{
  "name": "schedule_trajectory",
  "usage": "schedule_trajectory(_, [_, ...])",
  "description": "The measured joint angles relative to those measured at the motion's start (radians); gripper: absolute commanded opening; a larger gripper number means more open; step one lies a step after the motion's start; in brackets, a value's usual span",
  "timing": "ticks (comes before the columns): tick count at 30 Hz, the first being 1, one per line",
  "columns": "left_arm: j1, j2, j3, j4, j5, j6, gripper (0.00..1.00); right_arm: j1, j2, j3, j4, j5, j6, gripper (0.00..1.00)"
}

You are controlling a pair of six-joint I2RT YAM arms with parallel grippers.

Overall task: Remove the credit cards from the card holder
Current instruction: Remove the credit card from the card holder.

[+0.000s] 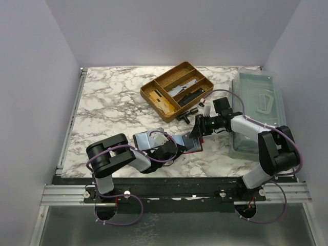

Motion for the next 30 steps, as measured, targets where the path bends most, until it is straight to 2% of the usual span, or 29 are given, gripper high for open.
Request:
schedule_trajectory(4, [-0.001, 0.004, 0.0, 0.005, 0.0, -0.007, 0.03, 0.002, -0.06, 0.0, -0.006, 0.008, -0.027, 0.56])
schedule_trajectory(10, [-0.002, 0.006, 0.0, 0.005, -0.002, -0.016, 0.03, 0.001, -0.157, 0.0, -0.008, -0.122, -0.096, 0.55])
schedule_trajectory(18, [-0.002, 0.01, 0.0, 0.013, -0.002, -0.023, 0.03, 0.001, -0.065, 0.0, -0.045, -0.188, -0.14, 0.53])
schedule_trajectory(30, [-0.002, 0.011, 0.0, 0.014, -0.002, -0.025, 0.03, 0.001, -0.036, 0.006, -0.086, -0.137, -0.141, 0.52])
